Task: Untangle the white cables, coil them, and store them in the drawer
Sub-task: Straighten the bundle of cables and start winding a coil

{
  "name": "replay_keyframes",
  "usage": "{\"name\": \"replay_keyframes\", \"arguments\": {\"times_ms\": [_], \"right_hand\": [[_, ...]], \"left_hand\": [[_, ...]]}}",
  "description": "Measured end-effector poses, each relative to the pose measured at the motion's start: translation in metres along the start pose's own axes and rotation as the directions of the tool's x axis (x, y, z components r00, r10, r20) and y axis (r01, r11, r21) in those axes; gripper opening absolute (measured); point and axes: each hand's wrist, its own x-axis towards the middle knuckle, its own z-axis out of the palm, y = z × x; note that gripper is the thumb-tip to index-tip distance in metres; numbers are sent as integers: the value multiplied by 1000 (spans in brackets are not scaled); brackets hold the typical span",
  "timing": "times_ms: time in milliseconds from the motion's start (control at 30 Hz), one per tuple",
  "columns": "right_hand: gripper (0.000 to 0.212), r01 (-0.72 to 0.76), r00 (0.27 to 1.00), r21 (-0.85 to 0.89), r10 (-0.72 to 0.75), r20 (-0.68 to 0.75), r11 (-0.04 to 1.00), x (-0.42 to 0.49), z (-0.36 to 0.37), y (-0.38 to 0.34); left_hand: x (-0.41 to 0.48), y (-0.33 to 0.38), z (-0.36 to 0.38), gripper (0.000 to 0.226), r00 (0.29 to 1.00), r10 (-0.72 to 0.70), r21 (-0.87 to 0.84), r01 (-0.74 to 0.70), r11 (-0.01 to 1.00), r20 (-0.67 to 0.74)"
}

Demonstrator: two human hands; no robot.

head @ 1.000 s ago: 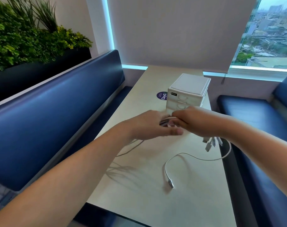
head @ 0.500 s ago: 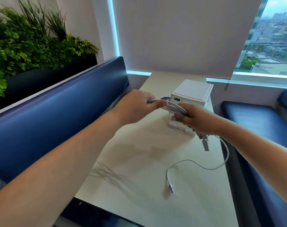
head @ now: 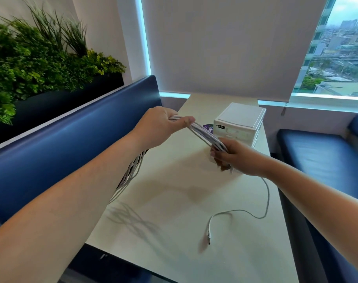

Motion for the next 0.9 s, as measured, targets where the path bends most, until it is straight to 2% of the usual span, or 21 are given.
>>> {"name": "replay_keyframes", "arguments": {"times_ms": [100,167,300,467,567,767,900], "right_hand": [[12,9,1000,-50,-9,-8,999,-1,2,3],[21,25,998,-76,-29,-47,997,0,4,5],[28,70,991,-259,-97,-95,963,2,-2,5],[25,103,995,-493,-91,48,864,4,-28,-8],[25,107,989,-500,-39,144,859,2,-37,-13],[25,42,989,-387,18,149,921,-1,-36,-9],[20,-23,997,-449,54,56,893,-5,-32,27]], "left_hand": [[1,-2,-6,60,1000,-15,-14,15,1000,-23],[2,-2,-10,59,999,-47,-36,46,998,-21],[1,-7,-19,60,984,-147,-42,152,988,97],[-11,-26,-18,63,957,-214,64,205,977,195],[-13,-32,-12,62,956,-207,73,196,978,209],[-6,-24,-17,61,994,-88,46,85,995,61],[7,-29,-41,61,990,-67,44,73,996,-125]]}}
